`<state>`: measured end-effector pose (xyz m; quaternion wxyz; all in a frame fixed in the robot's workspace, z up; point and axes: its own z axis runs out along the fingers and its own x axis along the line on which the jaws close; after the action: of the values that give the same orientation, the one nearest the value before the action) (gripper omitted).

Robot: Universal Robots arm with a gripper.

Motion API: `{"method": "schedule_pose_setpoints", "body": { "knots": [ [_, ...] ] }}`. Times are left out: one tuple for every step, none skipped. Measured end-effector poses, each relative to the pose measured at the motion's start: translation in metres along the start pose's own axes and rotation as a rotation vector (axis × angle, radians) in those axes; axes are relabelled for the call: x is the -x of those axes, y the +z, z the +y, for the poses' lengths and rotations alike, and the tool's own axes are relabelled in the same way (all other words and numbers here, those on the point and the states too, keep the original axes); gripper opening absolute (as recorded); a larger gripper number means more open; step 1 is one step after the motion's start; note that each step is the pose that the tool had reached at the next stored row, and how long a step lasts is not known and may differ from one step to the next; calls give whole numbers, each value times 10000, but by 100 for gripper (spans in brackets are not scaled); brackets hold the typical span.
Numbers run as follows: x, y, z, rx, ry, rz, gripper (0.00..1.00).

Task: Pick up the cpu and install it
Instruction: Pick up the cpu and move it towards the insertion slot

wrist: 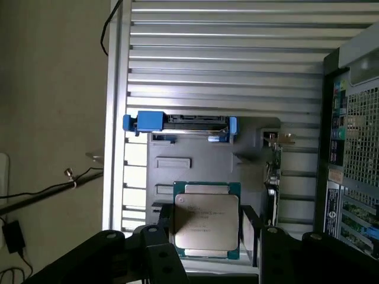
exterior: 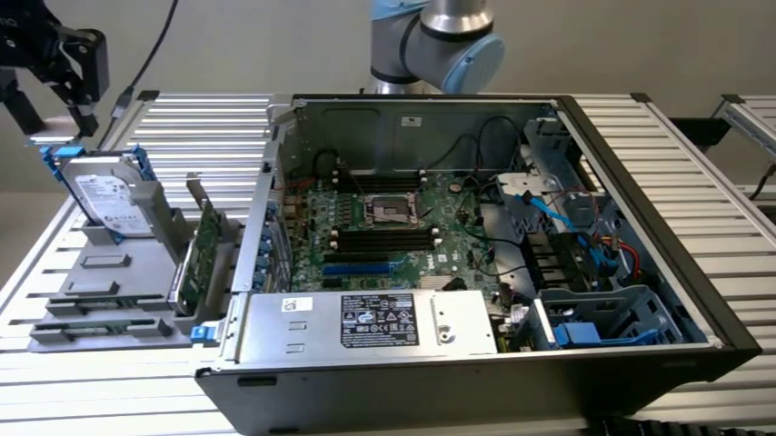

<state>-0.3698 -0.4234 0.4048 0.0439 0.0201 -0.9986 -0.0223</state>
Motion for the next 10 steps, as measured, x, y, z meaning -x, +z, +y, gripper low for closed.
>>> {"method": "schedule_pose_setpoints", "body": {
  "knots": [
    [31, -2, 11, 0, 0, 2, 54],
    [62, -4, 22, 0, 0, 4, 54],
    [95, -7, 35, 0, 0, 7, 54],
    [124, -9, 47, 1, 0, 9, 54],
    [154, -11, 60, 0, 1, 13, 54],
    [184, -12, 73, 1, 1, 16, 54],
    [214, -15, 86, 0, 1, 20, 54],
    [243, -17, 98, 1, 1, 23, 54],
    [274, -19, 111, 2, 1, 27, 54],
    [306, -21, 123, 2, 2, 31, 54]
  ]
}}
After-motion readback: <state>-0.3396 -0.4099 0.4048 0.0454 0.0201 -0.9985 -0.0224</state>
